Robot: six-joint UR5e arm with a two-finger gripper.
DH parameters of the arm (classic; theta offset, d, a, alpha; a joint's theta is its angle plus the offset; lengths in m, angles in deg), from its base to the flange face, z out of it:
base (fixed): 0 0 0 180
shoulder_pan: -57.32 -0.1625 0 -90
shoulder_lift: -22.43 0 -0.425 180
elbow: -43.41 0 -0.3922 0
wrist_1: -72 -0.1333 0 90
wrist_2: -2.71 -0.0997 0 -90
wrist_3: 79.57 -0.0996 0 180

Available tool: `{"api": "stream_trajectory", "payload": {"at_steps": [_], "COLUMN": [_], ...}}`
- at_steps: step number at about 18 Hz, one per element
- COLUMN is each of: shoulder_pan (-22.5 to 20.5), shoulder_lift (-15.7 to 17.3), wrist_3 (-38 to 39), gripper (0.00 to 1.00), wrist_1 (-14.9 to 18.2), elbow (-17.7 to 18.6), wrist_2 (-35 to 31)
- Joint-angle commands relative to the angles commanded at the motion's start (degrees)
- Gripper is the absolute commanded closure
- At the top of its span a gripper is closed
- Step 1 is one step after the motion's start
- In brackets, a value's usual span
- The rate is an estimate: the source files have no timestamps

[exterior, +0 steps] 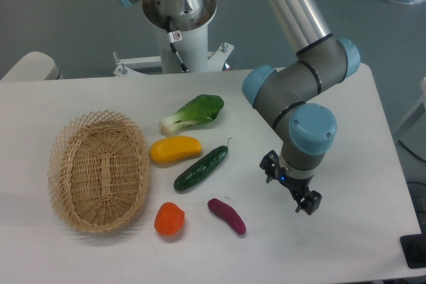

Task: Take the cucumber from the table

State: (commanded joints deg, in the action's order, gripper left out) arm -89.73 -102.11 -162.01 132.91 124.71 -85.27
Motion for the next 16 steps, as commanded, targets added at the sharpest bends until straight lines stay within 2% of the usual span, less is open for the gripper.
{"api": "stream_trajectory", "payload": {"at_steps": [12,16], "shoulder_pan": [0.0,-0.4], "shoulder_lift": [0.7,2.7], "wrist_3": [0.7,0.8], "gripper": [0.00,0.00], "wrist_1": [0.3,-0.7], "elbow": [0.9,4.9], "wrist_2": [0.0,0.3]}}
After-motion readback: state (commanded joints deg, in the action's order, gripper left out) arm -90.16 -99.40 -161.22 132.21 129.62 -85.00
